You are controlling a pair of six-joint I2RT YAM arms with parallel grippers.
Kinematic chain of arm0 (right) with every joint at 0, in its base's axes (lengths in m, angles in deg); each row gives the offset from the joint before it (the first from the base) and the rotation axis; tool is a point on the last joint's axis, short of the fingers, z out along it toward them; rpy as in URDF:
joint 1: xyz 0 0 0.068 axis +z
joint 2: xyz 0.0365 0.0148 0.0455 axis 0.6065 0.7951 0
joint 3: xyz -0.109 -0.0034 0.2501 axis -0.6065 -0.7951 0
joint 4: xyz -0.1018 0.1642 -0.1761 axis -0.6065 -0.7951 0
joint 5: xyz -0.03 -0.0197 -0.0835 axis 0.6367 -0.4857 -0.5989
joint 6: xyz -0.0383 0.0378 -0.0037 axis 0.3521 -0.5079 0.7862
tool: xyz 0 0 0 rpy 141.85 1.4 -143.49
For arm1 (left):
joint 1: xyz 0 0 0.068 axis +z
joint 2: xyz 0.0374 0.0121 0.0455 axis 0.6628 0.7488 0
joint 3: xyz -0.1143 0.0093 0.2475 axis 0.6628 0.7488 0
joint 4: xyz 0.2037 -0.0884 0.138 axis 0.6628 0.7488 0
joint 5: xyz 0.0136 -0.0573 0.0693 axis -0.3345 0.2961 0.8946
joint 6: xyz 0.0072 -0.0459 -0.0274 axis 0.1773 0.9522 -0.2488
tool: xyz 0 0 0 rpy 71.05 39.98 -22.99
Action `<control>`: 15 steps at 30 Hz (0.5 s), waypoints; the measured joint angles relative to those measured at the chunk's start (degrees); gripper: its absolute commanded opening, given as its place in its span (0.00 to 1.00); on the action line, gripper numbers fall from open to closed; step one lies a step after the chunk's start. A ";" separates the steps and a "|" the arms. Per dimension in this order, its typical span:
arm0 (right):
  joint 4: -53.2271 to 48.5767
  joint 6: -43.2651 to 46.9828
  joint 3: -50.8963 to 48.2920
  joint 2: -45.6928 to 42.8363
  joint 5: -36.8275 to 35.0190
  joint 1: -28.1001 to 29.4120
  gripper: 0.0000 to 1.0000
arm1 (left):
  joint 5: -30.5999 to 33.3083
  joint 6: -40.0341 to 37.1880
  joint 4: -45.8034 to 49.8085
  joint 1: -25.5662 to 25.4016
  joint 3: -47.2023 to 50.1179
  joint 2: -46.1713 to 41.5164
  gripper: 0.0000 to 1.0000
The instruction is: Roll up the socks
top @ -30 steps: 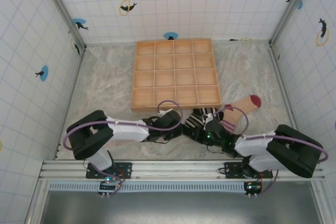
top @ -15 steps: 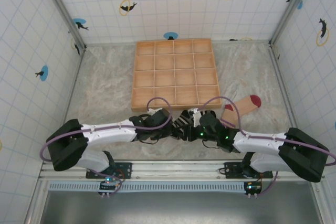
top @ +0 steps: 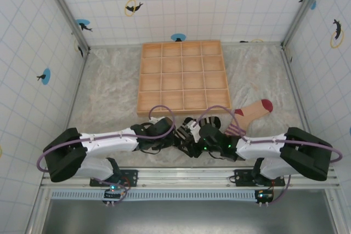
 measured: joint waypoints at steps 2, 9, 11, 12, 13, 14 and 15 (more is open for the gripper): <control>0.35 0.96 1.22 1.88 -0.52 0.87 0.60 | 0.00 0.00 0.07 0.00 0.24 -0.02 0.00; 3.45 2.16 2.64 6.43 -3.58 2.29 0.54 | 0.00 0.02 0.07 0.00 0.35 -0.28 0.00; 3.56 2.45 3.21 7.54 -4.66 2.73 0.51 | 0.00 0.02 0.07 0.00 0.37 -0.52 0.00; 3.61 2.56 3.54 8.09 -5.38 3.06 0.49 | 0.02 0.02 0.04 0.00 0.37 -0.63 0.00; 3.96 2.64 3.76 8.55 -5.84 3.41 0.48 | 0.02 0.02 0.04 0.00 0.37 -0.74 0.00; 4.20 2.67 3.82 8.83 -6.49 3.65 0.47 | 0.02 0.02 0.07 0.00 0.42 -0.81 0.00; 4.39 2.73 3.89 9.05 -7.02 3.96 0.45 | 0.02 0.04 0.04 0.00 0.48 -0.92 0.00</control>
